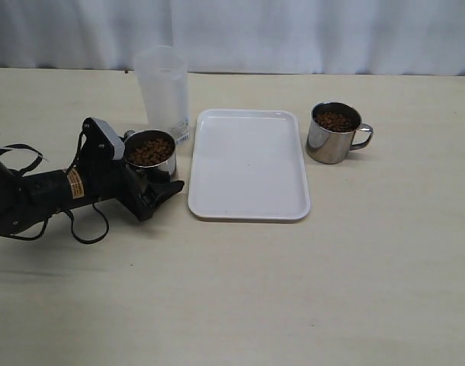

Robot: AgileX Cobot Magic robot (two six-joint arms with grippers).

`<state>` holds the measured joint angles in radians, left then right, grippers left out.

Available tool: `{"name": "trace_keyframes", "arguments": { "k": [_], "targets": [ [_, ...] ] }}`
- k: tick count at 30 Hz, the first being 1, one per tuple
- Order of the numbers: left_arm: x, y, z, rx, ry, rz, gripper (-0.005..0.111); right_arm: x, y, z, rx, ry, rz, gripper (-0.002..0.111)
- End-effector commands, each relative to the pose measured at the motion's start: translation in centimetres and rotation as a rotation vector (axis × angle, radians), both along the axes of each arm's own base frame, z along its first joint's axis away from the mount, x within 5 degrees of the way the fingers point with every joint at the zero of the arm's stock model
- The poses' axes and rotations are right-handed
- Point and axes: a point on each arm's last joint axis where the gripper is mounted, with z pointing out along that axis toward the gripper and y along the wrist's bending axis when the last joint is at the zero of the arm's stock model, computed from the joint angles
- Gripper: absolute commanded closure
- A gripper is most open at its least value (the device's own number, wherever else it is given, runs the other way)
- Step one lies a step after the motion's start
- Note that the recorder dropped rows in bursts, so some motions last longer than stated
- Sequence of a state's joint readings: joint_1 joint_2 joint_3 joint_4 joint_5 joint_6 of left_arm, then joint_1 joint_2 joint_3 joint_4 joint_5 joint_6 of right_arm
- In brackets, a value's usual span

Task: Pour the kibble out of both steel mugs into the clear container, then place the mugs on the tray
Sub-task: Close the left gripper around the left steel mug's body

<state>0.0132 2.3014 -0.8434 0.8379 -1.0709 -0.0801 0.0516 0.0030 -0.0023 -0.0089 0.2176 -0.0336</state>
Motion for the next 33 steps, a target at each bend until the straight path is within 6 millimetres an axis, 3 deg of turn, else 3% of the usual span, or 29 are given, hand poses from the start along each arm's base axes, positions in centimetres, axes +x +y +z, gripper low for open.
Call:
{"name": "trace_keyframes", "arguments": {
  "k": [1, 11, 33],
  "targets": [
    [-0.2, 0.1, -0.8, 0.018, 0.053, 0.015, 0.03, 0.0, 0.0, 0.0, -0.01, -0.008, -0.005, 0.103],
    [0.1, -0.4, 0.8, -0.131, -0.068, 0.004, 0.03, 0.0, 0.0, 0.0, -0.01, -0.008, -0.005, 0.103],
    [0.1, 0.0, -0.5, -0.157, -0.019, 0.08, 0.03, 0.0, 0.0, 0.0, -0.01, -0.008, -0.005, 0.103]
  ]
}}
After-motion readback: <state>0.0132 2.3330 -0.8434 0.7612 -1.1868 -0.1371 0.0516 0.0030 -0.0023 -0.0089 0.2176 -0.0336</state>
